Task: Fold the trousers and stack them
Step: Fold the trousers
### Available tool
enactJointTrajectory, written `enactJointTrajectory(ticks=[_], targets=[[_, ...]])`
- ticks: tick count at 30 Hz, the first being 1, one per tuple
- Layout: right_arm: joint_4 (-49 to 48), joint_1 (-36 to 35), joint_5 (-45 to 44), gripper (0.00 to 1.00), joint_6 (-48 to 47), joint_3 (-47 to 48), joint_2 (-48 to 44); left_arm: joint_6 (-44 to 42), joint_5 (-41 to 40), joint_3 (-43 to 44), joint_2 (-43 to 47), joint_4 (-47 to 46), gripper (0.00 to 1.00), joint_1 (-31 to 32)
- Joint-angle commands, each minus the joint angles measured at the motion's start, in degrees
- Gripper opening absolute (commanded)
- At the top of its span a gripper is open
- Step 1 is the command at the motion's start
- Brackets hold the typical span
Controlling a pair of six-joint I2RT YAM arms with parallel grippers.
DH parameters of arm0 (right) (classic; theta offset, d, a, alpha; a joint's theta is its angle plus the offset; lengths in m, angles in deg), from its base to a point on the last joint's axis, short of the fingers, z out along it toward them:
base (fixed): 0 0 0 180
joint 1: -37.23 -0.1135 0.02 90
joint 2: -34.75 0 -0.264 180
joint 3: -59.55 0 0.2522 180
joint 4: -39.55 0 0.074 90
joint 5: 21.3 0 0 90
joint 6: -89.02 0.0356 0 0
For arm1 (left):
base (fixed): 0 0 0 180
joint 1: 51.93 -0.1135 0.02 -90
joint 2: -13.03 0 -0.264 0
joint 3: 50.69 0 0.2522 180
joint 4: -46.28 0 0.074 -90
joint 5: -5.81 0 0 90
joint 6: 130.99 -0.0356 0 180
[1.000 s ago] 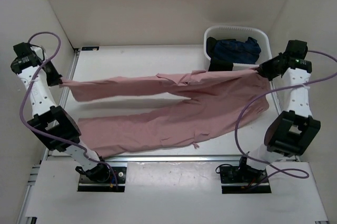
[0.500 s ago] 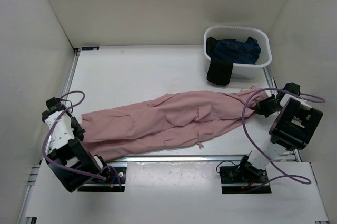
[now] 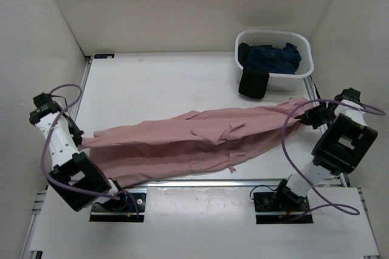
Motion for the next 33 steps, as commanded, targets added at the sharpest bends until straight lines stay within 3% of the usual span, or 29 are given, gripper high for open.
enactJointTrajectory(ticks=[1, 5, 6, 8, 9, 10, 11, 13, 19, 21, 23, 28, 33], targets=[[-3.37, 3.27, -6.68, 0.0, -0.39, 1.11, 1.5, -1.52, -11.09, -8.37, 5.82, -0.26, 0.14, -2.1], [-3.36, 3.27, -7.39, 0.05, -1.71, -0.74, 4.41, -1.52, -15.31, -21.85, 10.13, -1.56, 0.14, -2.62], [-3.36, 3.27, -8.34, 0.19, -2.49, -0.74, 4.93, -1.52, -16.63, -24.22, 10.66, -2.79, 0.14, -2.63], [-2.84, 2.74, -9.75, 0.4, -3.9, -0.74, 5.64, -1.52, -20.84, -29.51, 11.19, -5.78, 0.32, -2.63], [-1.88, 1.61, -10.46, 0.6, -4.6, 0.13, 5.64, -1.52, -21.9, -30.39, 11.19, -8.75, 0.4, -3.15], [-1.35, 0.9, -11.25, 0.64, -4.61, 1.44, 5.64, -1.52, -23.3, -30.4, 10.67, -9.74, 0.51, -3.15], [-0.82, -1.02, -12.04, 0.67, -5.39, 2.15, 5.64, -1.52, -23.32, -29.27, 10.66, -10.27, 0.62, -3.15], [1.2, -3.4, -15.71, 0.7, -6.45, 3.82, 5.12, -1.52, -23.32, -25.59, 8.91, -10.28, 0.65, -3.15], [6.57, -15.0, -33.28, 0.79, -6.11, 5.33, -2.26, -1.52, -17.79, -7.83, 6.53, -6.59, 0.68, -1.32], [6.57, -19.66, -39.17, 0.8, -4.17, 2.96, -6.46, -1.52, -11.83, -4.14, 6.53, -2.66, 0.68, 1.67], [6.57, -23.43, -45.67, 0.8, -1.9, 1.29, -9.02, -1.52, -8.83, -4.12, 6.53, -0.97, 0.68, 4.04], [9.11, -28.63, -56.22, 0.8, 1.45, 0.66, -12.63, -1.52, -15.93, -15.34, 5.91, -1.83, 0.68, 12.75], [10.87, -33.73, -64.07, 0.8, 1.46, 3.2, -12.64, -1.52, -13.65, -22.38, 7.32, -5.26, 0.68, 20.2]])
